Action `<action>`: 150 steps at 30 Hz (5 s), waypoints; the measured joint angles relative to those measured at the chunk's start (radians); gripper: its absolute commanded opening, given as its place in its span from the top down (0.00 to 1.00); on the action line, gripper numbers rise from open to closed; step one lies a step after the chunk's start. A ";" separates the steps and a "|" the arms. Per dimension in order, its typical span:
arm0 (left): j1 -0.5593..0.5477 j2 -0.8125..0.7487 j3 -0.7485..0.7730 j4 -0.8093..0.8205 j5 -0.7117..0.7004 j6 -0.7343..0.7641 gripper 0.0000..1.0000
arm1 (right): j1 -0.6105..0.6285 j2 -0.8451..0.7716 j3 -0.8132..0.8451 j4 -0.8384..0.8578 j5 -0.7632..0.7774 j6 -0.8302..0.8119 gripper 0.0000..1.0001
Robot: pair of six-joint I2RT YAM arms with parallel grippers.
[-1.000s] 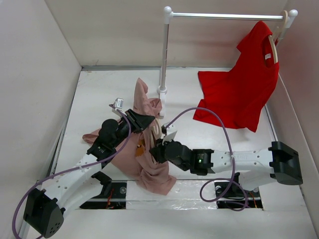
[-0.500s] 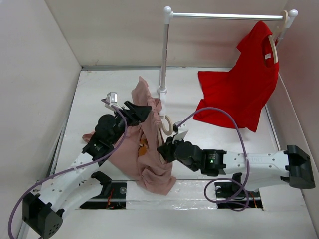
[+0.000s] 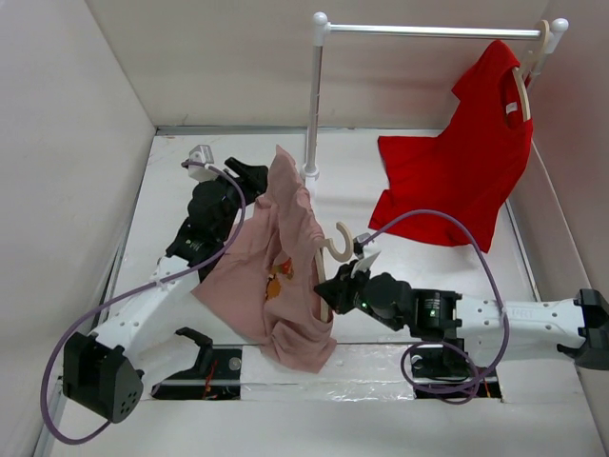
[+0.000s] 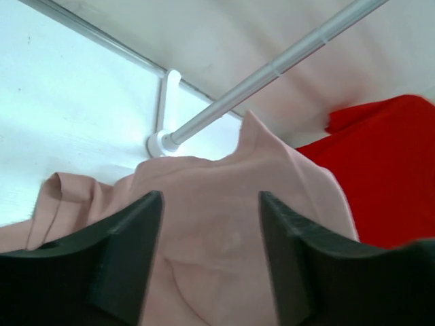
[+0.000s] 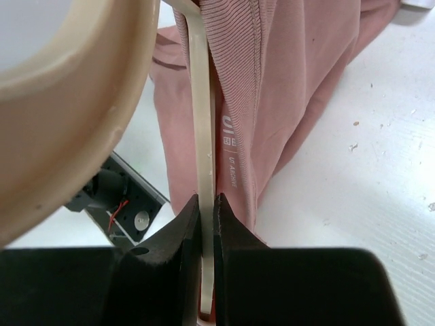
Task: Place the t-shirt on the hanger
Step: Place the T-shirt on the hanger, then place the T-shirt at the clothesline.
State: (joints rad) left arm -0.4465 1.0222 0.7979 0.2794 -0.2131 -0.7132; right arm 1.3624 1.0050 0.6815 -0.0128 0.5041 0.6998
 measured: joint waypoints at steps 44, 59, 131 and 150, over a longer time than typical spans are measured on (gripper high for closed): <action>-0.069 -0.025 -0.049 0.072 0.500 0.124 0.84 | 0.000 -0.001 0.005 -0.069 -0.018 -0.027 1.00; -0.069 -0.023 0.025 0.030 0.481 0.131 1.00 | 0.000 -0.043 0.010 -0.105 -0.014 -0.026 1.00; -0.072 -0.134 -0.097 0.076 0.321 0.204 0.30 | -0.540 0.122 0.922 -1.117 -0.325 -0.377 1.00; -0.069 0.104 0.087 0.262 0.369 0.463 0.23 | -0.386 -0.035 0.930 -1.262 -0.351 -0.278 1.00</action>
State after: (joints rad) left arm -0.5152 1.1259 0.8845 0.5411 0.1562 -0.2504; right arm 0.9768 0.9695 1.6112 -1.2751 0.1528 0.4217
